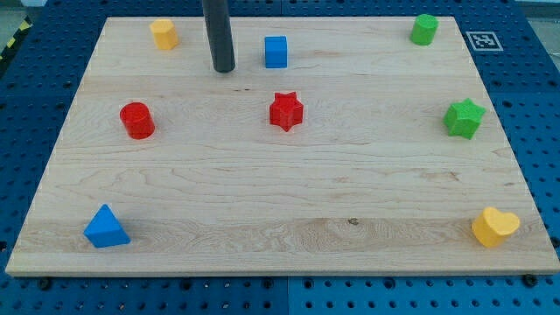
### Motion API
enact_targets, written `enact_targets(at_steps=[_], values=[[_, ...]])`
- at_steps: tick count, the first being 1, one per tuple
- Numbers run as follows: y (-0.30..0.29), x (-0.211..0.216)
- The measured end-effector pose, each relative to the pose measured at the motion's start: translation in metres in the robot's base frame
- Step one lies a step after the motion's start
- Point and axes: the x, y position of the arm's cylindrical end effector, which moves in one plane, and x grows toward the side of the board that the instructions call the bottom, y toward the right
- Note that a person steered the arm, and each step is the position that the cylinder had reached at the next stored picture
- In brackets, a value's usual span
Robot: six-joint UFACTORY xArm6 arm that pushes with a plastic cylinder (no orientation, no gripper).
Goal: Move blue cube slightly right and bit up
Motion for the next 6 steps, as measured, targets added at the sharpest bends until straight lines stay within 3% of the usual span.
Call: enact_targets(at_steps=[3,5,6], values=[[0.081,-0.02],[0.098,0.025],[0.093,-0.017]])
